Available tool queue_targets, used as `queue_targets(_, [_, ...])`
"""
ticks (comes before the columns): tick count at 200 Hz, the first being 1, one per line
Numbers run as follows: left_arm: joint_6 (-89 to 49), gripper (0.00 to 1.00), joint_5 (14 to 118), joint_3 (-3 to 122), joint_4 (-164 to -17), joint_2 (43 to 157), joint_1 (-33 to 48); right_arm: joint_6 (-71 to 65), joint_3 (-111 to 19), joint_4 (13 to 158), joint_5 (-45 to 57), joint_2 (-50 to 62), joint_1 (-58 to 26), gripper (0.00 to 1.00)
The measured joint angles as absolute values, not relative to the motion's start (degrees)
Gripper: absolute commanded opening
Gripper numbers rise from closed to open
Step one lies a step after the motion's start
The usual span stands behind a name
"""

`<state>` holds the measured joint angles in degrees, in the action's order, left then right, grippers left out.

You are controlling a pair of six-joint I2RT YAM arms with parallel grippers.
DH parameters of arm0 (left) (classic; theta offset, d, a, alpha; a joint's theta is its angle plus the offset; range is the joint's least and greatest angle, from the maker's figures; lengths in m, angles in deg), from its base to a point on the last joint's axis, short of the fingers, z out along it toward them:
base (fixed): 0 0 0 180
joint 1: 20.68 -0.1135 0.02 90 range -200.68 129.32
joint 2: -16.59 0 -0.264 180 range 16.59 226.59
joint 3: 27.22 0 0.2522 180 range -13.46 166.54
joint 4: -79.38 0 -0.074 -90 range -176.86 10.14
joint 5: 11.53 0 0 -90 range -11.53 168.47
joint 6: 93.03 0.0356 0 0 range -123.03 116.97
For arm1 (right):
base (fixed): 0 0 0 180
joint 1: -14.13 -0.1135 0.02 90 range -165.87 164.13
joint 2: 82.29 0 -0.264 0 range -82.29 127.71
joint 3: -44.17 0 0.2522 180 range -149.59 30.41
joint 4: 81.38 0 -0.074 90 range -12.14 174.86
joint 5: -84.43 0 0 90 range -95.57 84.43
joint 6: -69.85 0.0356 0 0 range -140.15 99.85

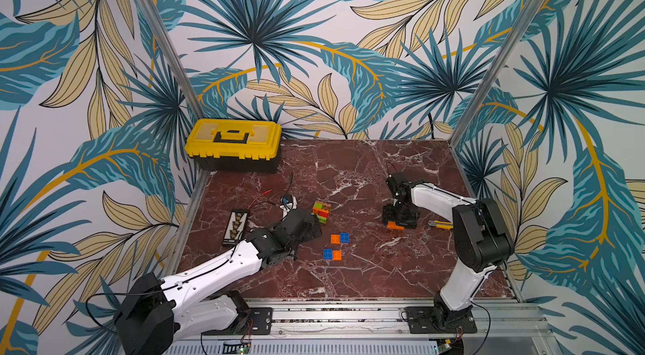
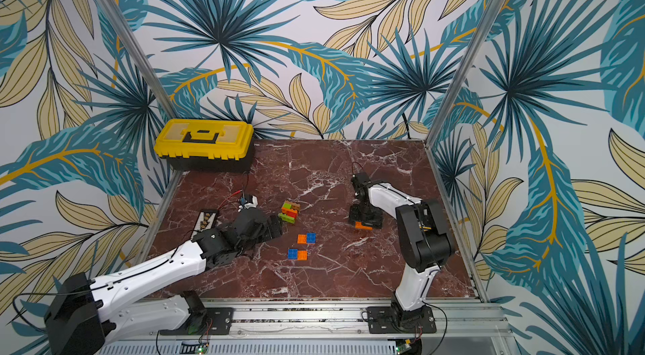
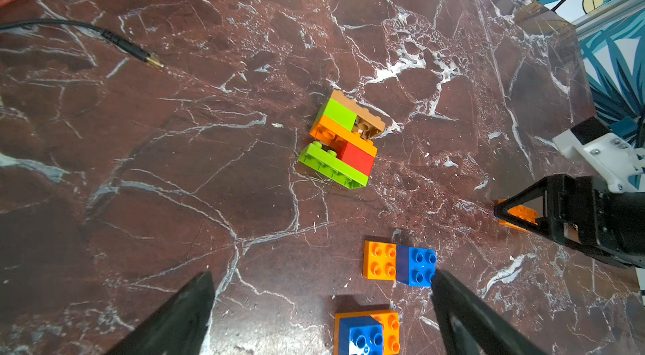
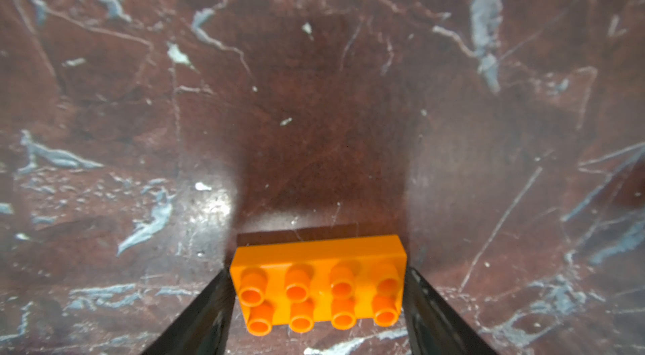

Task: Assemble the number 5 with lego
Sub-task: Pick up the lego brick from the center of the board.

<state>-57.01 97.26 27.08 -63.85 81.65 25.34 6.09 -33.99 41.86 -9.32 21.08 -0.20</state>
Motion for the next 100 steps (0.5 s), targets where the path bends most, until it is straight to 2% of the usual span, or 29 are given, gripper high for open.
queue_targets(40, [-57.0, 1.0, 97.0, 27.1, -63.9, 81.9, 25.3, 6.5, -34.0, 41.9, -9.2, 21.1, 0.0, 0.79])
queue_targets(100, [-57.0, 1.0, 96.4, 27.1, -63.9, 82.3, 25.3, 5.9, -34.4, 41.8, -9.2, 21.4, 0.1, 0.78])
